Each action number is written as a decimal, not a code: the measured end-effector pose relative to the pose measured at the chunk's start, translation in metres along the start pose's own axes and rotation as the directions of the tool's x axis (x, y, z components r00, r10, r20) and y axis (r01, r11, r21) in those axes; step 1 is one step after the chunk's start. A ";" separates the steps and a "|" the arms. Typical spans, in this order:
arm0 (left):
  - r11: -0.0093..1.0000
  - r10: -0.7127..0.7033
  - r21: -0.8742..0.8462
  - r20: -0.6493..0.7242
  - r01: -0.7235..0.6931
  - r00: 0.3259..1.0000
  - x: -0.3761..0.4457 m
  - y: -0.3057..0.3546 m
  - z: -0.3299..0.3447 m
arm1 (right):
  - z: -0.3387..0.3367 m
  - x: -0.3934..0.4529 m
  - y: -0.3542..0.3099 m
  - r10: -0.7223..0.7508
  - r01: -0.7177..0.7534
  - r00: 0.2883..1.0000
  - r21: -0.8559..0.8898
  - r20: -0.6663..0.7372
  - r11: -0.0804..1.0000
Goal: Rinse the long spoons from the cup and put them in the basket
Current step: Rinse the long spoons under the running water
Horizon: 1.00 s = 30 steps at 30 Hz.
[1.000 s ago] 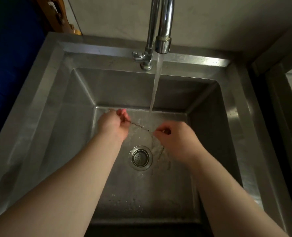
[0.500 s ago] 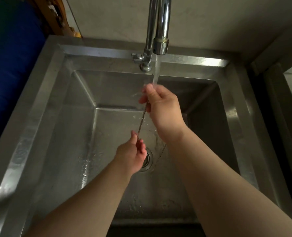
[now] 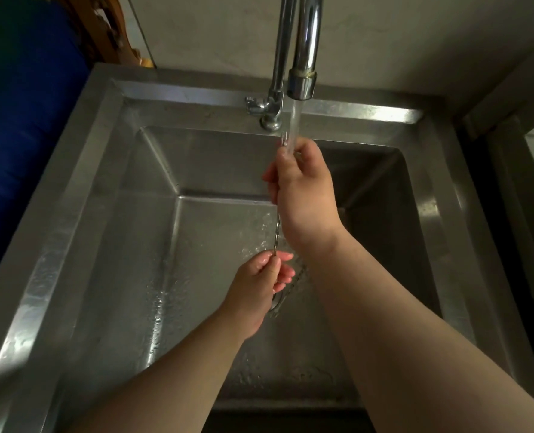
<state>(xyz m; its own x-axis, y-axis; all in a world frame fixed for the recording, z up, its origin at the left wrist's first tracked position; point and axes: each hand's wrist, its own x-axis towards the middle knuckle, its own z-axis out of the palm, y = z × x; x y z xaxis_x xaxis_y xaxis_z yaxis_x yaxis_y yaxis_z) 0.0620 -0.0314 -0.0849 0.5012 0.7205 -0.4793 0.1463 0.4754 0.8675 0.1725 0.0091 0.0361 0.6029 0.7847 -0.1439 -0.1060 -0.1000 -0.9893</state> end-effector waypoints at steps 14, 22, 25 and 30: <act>0.961 0.077 0.269 -0.062 -0.058 0.995 0.011 0.007 0.001 | -0.009 -0.009 -0.005 -0.032 0.031 0.999 -0.057 -0.018 0.998; 0.925 0.313 0.280 -0.175 -0.257 0.934 0.027 0.044 -0.004 | -0.036 -0.004 -0.009 -0.118 0.105 0.989 -0.138 -0.084 0.985; 0.880 0.364 0.392 -0.194 -0.268 0.911 0.033 0.063 -0.005 | -0.047 -0.009 -0.006 -0.156 0.141 0.983 -0.139 -0.102 0.980; 0.654 0.439 0.681 0.013 -0.329 0.898 0.043 0.102 -0.011 | -0.073 -0.029 0.016 -0.044 0.040 0.976 -0.026 -0.215 0.999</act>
<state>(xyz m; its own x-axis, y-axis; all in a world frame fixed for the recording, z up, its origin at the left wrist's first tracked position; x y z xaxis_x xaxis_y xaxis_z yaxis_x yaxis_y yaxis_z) 0.0887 0.0536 -0.0187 0.5251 0.8497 -0.0477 0.5112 -0.2701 0.8159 0.2113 -0.0599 0.0231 0.7632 0.6381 -0.1014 -0.0612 -0.0848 -0.9945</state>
